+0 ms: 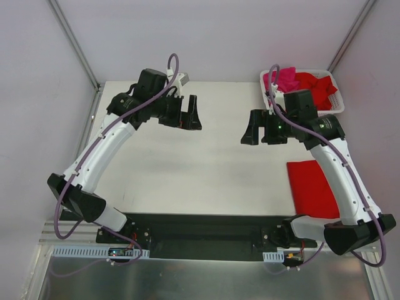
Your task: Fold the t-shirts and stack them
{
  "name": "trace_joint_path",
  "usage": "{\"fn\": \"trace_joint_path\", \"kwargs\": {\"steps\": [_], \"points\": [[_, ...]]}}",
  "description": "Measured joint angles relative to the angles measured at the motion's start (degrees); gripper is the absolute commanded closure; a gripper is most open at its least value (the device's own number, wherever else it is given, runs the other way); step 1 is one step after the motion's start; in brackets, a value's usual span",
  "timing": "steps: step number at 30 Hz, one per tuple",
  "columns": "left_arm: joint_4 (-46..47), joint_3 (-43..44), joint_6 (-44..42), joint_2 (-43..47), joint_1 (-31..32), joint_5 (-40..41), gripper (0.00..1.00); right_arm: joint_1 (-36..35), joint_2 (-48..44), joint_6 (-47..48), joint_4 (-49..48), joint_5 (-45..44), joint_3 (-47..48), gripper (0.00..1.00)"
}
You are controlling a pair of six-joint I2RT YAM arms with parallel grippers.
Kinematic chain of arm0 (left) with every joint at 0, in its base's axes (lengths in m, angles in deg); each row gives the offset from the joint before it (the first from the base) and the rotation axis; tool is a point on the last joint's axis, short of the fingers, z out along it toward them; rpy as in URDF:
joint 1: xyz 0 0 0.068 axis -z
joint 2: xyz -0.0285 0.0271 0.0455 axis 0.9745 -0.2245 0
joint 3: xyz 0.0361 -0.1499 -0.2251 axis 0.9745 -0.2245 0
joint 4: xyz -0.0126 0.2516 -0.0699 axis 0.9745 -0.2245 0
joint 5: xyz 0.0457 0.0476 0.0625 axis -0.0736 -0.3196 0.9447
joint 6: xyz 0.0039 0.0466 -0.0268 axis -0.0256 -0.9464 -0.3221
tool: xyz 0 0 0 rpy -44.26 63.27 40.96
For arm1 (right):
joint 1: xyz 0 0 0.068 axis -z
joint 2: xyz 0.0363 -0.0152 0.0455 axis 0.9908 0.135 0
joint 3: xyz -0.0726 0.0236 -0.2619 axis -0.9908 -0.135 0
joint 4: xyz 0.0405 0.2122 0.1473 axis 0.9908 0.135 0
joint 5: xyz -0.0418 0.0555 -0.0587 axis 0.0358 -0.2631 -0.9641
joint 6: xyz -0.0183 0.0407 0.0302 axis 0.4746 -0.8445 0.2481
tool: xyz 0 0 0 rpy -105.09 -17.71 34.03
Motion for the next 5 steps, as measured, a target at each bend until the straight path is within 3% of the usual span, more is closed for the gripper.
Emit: {"fn": "trace_joint_path", "kwargs": {"steps": [5], "points": [[-0.02, 0.66, 0.04, -1.55, 0.0, -1.2, 0.01, 0.0, -1.68, 0.63, -0.02, -0.48, -1.88, 0.04]]}}
